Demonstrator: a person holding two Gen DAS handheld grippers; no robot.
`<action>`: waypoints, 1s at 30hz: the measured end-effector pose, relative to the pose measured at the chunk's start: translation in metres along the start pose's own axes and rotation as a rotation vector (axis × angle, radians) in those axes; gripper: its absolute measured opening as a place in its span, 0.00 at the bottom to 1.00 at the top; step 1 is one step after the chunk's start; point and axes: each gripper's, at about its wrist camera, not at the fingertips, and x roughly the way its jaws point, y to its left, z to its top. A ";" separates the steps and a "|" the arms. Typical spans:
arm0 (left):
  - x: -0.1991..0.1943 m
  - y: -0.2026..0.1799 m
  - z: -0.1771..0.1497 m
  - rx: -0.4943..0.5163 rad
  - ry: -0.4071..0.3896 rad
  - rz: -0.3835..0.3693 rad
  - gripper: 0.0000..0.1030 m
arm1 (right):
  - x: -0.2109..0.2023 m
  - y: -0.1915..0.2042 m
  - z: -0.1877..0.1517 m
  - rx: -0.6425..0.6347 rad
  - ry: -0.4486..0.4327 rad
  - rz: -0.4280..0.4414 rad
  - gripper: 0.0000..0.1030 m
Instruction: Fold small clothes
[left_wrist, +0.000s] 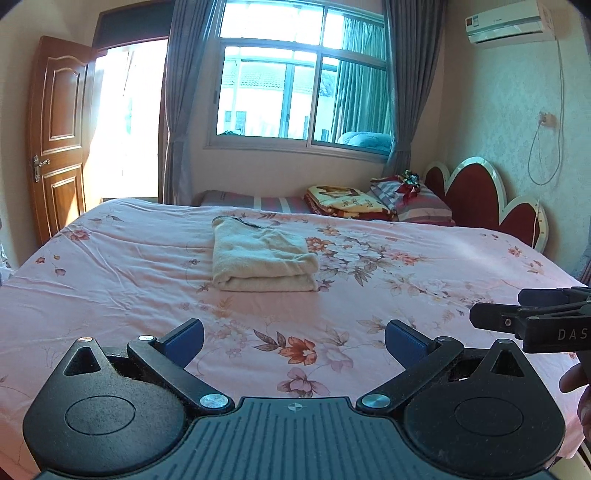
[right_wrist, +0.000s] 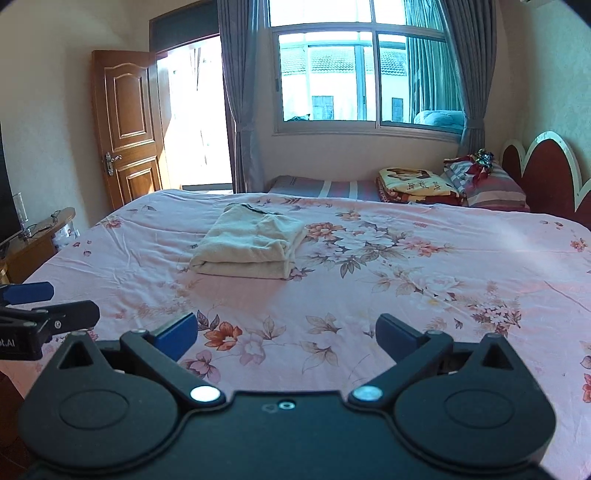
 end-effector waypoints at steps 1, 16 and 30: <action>-0.006 -0.001 0.000 -0.001 -0.011 -0.003 1.00 | -0.004 0.002 -0.001 -0.001 -0.004 0.000 0.99; -0.028 -0.008 0.002 0.005 -0.045 -0.023 1.00 | -0.022 0.011 -0.004 -0.009 -0.032 -0.039 0.99; -0.022 -0.006 0.002 0.004 -0.038 -0.021 1.00 | -0.013 0.014 -0.006 0.007 -0.015 -0.039 0.99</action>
